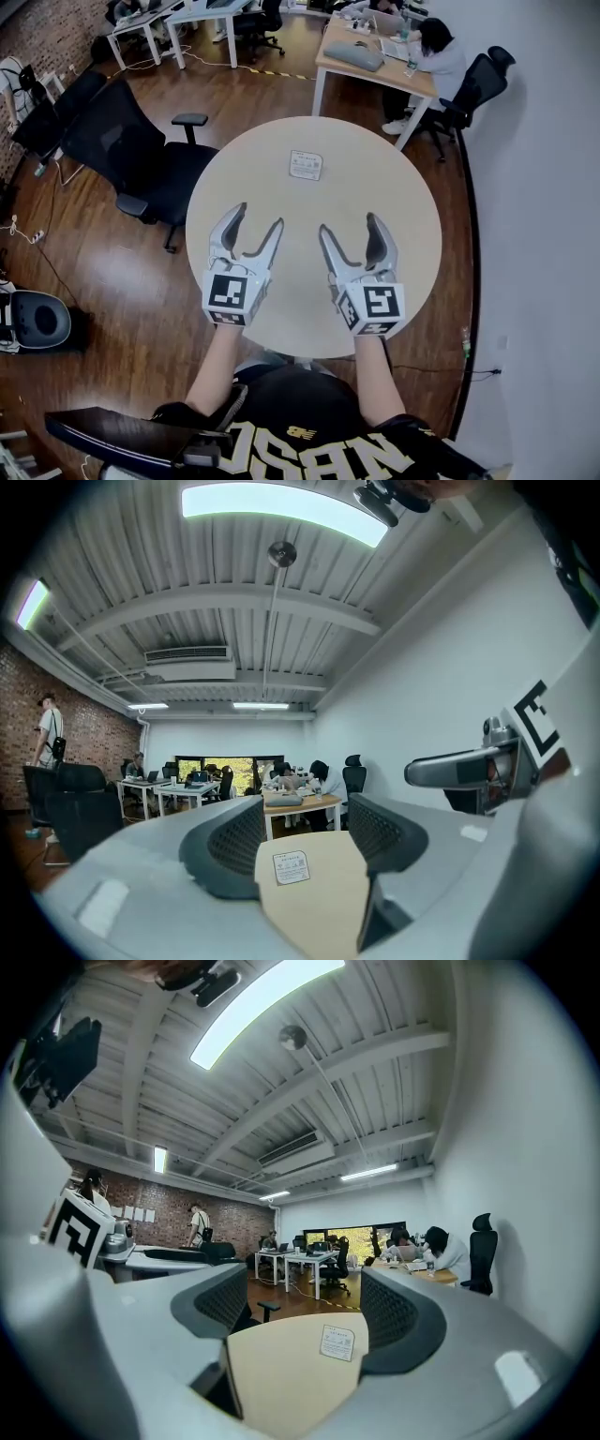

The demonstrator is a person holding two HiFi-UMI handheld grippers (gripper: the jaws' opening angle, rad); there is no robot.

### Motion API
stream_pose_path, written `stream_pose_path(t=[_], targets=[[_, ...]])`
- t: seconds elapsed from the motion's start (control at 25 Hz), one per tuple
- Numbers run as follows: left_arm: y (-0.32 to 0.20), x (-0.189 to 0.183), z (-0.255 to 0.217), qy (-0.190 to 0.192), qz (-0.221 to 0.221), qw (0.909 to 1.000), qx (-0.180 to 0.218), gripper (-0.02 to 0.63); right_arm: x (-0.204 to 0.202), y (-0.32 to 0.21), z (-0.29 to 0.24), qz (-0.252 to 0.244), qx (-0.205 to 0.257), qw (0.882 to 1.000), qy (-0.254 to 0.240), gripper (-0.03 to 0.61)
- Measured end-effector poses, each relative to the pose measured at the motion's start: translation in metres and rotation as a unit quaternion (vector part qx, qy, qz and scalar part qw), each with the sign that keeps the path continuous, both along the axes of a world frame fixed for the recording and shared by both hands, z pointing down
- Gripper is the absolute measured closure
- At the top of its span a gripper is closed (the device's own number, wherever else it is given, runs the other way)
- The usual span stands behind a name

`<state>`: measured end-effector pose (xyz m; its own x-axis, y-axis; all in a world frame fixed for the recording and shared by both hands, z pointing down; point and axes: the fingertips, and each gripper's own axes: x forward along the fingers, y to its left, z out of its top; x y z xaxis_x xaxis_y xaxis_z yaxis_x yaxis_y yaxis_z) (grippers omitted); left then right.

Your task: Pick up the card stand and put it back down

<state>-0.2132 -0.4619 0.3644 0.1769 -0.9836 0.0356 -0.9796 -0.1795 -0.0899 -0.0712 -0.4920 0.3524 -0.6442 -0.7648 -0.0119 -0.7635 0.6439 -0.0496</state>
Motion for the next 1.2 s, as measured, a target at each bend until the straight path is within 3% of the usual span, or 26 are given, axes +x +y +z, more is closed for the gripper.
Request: stream_pose_path(t=[0.24,0.68,1.2], targets=[[-0.024,-0.008,0.013,0.017,0.022,0.9996,0.002,0.331,-0.008,-0.023,0.025,0.010,-0.023,1.000,0.014,0.201],[-0.069,-0.018,0.071,0.023,0.044,0.9974,-0.053,0.331,-0.019,-0.061,0.090,0.027,-0.081,0.995,0.043,0.201],[-0.120,-0.035,0.149,0.024,0.065,0.9912,-0.113,0.331,-0.049,-0.101,0.176,0.011,-0.140,0.988,0.058,0.201]])
